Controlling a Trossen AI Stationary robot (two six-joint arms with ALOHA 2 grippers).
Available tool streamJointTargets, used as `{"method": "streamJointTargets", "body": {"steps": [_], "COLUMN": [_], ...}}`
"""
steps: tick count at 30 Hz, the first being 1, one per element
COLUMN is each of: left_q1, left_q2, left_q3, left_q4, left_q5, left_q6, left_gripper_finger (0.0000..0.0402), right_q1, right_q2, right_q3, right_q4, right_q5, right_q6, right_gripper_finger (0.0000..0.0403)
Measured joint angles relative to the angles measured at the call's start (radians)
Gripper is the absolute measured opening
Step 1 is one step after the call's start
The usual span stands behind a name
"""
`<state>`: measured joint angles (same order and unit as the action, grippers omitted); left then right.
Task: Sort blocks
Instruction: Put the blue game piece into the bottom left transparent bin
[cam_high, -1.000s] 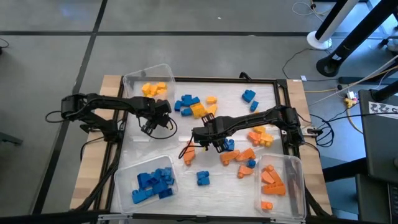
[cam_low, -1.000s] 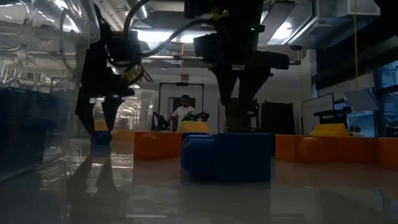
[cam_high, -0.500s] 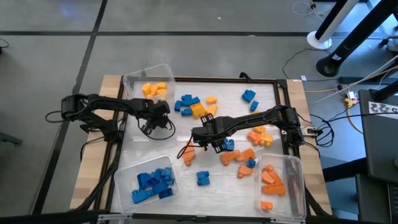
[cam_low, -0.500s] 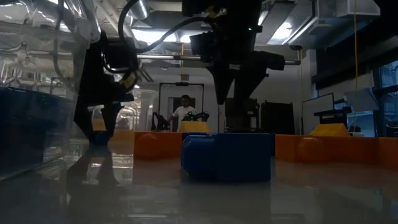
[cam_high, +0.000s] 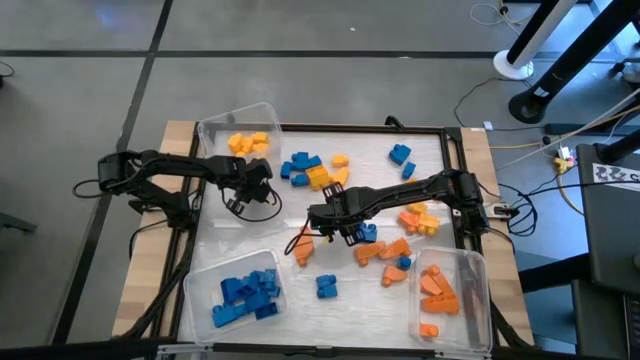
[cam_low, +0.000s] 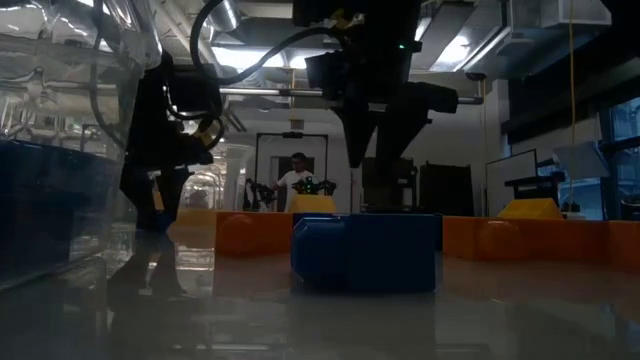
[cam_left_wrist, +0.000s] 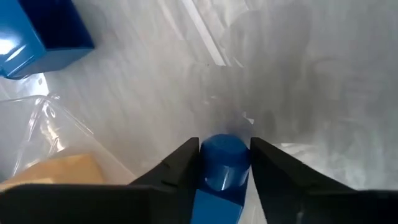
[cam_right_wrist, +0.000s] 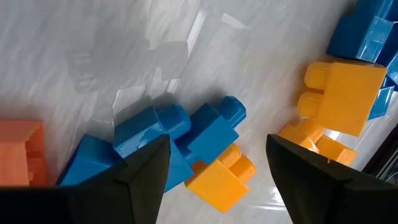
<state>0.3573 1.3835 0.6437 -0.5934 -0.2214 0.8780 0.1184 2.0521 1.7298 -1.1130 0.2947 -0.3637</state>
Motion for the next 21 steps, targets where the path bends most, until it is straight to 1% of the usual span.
{"method": "streamJointTargets", "body": {"steps": [4,11,14,18,21], "left_q1": [-0.001,-0.034,-0.052,-0.071,-0.086], "left_q2": [0.000,-0.001,-0.001,-0.001,-0.001], "left_q3": [0.000,0.006,0.030,0.067,0.091], "left_q4": [0.001,-0.006,-0.013,-0.029,-0.027], "left_q5": [0.000,-0.001,0.002,0.002,0.016], "left_q6": [-0.016,-0.066,-0.110,-0.176,-0.219], "left_gripper_finger": [0.0087,0.0088,0.0095,0.0091,0.0090], "right_q1": [0.000,0.000,0.000,0.005,0.017], "right_q2": [0.000,0.000,0.000,0.000,0.000], "right_q3": [0.000,0.000,0.000,0.000,0.000], "right_q4": [0.000,0.000,0.001,0.003,0.003], "right_q5": [0.000,-0.002,-0.042,-0.101,-0.124], "right_q6": [0.000,0.000,0.000,0.000,0.001], "right_gripper_finger": [0.0264,0.0264,0.0264,0.0264,0.0264]}}
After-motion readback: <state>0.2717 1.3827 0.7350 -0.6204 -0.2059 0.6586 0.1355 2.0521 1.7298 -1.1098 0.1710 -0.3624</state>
